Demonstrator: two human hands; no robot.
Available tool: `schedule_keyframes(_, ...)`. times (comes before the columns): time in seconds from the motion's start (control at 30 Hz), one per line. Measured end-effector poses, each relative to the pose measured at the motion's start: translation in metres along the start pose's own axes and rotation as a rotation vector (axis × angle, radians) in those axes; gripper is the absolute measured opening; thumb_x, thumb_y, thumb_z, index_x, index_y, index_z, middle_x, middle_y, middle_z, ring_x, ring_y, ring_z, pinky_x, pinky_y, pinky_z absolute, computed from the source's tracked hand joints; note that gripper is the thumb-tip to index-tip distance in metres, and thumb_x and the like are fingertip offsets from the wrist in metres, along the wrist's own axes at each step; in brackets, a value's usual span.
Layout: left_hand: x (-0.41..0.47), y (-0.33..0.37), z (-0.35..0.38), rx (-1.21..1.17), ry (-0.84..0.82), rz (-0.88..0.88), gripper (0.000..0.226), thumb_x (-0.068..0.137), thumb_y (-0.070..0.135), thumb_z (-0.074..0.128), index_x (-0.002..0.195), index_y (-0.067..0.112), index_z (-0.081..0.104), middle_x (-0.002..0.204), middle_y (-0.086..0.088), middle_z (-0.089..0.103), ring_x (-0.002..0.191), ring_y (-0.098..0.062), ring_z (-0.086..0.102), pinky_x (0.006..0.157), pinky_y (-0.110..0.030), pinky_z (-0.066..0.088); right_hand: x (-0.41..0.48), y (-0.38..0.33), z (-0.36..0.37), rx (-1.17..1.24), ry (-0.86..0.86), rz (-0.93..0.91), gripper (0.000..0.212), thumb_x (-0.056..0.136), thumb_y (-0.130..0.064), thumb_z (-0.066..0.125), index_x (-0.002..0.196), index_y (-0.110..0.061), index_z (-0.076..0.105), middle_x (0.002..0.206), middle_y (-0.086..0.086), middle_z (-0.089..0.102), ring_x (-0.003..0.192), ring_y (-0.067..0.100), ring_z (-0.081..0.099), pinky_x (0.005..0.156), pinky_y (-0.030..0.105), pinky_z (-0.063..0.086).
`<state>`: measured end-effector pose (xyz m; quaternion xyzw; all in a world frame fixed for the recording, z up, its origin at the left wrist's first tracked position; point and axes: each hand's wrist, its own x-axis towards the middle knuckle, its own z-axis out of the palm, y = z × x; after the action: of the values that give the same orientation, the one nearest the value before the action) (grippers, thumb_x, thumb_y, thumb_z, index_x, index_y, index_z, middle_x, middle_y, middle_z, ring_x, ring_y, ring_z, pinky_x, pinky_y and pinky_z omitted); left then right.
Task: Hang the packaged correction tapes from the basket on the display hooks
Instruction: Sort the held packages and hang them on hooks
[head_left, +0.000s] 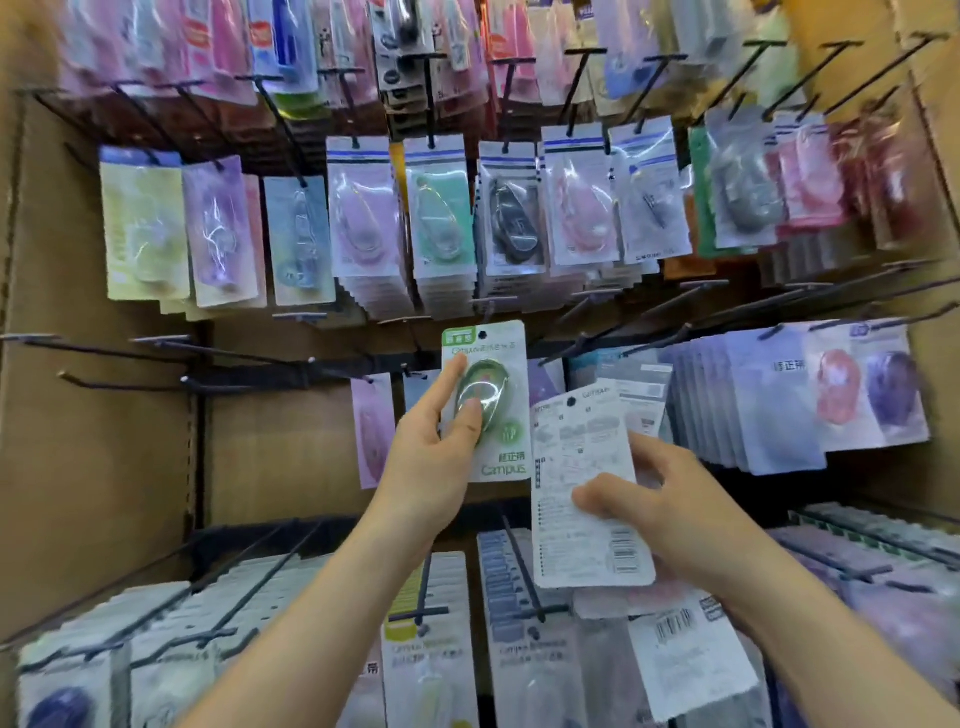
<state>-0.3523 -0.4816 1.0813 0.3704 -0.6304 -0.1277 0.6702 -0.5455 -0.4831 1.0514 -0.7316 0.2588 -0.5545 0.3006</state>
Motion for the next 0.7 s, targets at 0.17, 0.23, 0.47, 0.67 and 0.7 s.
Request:
schedule_keyframes(0.17,-0.004,-0.002,0.009,0.152,0.032,0.018,0.052,0.101,0.025,0.053,0.149,0.032,0.037,0.143,0.01,0.053,0.123,-0.011,0.057,0.103,-0.036,0.05,0.006,0.005,-0.015,0.051,-0.091,-0.008,0.024,0.086,-0.005,0.067,0.097,-0.027,0.071,0.091,-0.017,0.076,0.085,0.003,0.072,0.066,0.016,0.056)
schedule_keyframes(0.23,-0.001,-0.003,0.011,0.162,0.05,-0.031,0.051,0.102,0.022,0.051,0.15,0.032,0.036,0.141,0.011,0.052,0.116,-0.007,0.06,0.096,-0.026,0.053,0.01,0.006,-0.016,0.072,-0.132,-0.012,0.024,0.087,-0.005,0.066,0.097,-0.027,0.071,0.091,-0.017,0.076,0.085,0.002,0.072,0.065,0.015,0.056)
schedule_keyframes(0.47,0.03,-0.011,0.002,0.31,0.062,-0.196,0.059,0.093,0.009,0.066,0.142,0.036,0.046,0.097,-0.014,0.07,0.071,-0.009,0.072,0.057,-0.006,0.043,0.028,0.02,-0.009,0.136,-0.214,0.07,0.019,0.087,-0.005,0.066,0.095,-0.021,0.073,0.092,-0.008,0.077,0.087,0.011,0.074,0.084,0.034,0.06)
schedule_keyframes(0.67,0.079,-0.047,0.002,0.553,0.093,-0.226,0.061,0.085,0.02,0.077,0.137,0.038,0.053,0.122,-0.015,0.066,0.098,-0.024,0.07,0.087,-0.037,0.057,0.05,0.037,-0.002,0.24,-0.159,0.158,0.019,0.088,-0.005,0.066,0.098,-0.019,0.071,0.093,-0.001,0.078,0.084,0.013,0.074,0.069,0.025,0.059)
schedule_keyframes(0.7,0.087,-0.053,0.003,0.604,0.086,-0.207,0.061,0.085,0.019,0.076,0.138,0.036,0.052,0.127,-0.014,0.064,0.101,-0.025,0.068,0.085,-0.036,0.057,0.053,0.038,-0.002,0.257,-0.153,0.164,0.019,0.088,-0.006,0.067,0.1,-0.02,0.071,0.094,-0.002,0.078,0.084,0.012,0.075,0.067,0.023,0.058)
